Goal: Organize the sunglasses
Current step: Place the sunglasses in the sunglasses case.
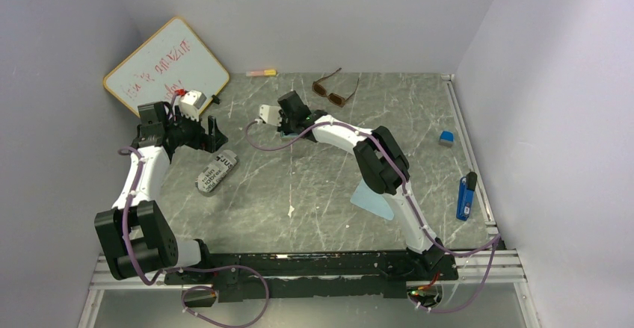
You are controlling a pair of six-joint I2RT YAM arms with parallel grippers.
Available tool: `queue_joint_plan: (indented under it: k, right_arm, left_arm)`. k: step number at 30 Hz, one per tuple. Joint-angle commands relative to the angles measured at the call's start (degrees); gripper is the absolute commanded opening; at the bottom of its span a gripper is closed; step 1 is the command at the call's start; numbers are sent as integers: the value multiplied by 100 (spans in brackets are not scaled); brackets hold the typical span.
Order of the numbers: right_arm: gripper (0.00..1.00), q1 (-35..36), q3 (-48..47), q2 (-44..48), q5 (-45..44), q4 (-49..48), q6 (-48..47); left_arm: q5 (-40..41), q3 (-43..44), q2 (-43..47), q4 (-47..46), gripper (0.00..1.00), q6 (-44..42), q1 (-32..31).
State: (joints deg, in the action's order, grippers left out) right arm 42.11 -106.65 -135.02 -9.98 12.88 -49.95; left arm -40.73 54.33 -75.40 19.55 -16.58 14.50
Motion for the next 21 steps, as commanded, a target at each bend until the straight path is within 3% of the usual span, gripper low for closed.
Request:
queue_joint_plan:
  k: [1, 13, 21]
  right_arm:
    - [0, 27, 21, 20, -44, -53, 10]
    - [0, 52, -575, 579, 267, 821, 281]
    - [9, 70, 186, 1514, 654, 1084, 736]
  left_arm:
    - [-181, 2, 8, -39, 96, 76, 31]
    - [-190, -1, -2, -52, 96, 76, 35]
    - [-109, 270, -2, -7, 96, 135, 7]
